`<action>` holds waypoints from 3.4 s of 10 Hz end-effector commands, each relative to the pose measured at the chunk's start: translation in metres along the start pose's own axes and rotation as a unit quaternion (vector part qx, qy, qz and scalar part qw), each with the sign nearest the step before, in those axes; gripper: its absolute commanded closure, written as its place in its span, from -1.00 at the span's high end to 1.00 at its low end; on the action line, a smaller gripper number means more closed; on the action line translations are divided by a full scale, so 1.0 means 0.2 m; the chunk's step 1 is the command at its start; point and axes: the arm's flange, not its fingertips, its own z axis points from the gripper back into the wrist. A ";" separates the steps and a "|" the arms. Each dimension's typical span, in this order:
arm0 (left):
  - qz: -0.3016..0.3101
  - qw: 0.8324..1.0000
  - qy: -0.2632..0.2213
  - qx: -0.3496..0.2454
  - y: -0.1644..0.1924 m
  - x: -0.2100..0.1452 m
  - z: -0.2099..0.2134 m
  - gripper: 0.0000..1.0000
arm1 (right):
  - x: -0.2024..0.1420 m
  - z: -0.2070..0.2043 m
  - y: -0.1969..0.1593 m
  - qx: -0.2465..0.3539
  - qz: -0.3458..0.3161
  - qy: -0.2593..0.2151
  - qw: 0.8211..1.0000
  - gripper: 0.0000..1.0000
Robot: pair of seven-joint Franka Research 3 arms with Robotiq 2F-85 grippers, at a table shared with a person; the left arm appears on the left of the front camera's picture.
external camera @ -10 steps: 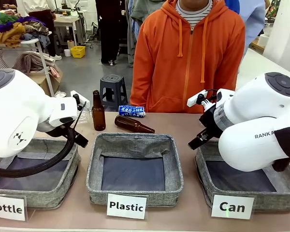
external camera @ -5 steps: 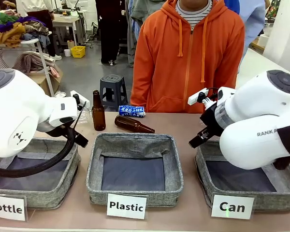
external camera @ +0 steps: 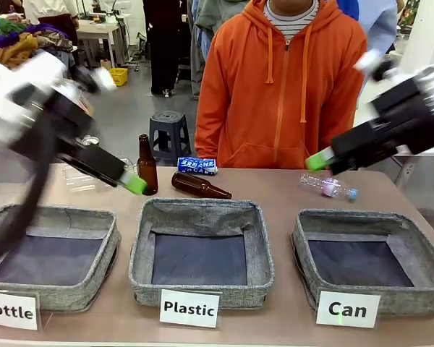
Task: Sort the can waste into the basket.
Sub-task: Pick up the can waste from the table and place it in the right Fabric basket.
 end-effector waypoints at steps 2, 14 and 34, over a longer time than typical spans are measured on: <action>0.087 0.986 -0.124 -0.070 0.34 -0.43 0.51 1.00 | -0.30 0.42 -0.44 0.078 -0.102 -0.118 0.985 1.00; 0.369 0.853 -0.359 -0.090 1.08 -1.24 1.12 1.00 | -0.73 0.98 -1.13 0.050 -0.297 -0.274 0.914 1.00; -0.008 0.969 -0.214 -0.126 2.17 -0.38 1.03 1.00 | -0.73 0.98 -1.13 0.050 -0.297 -0.274 0.914 1.00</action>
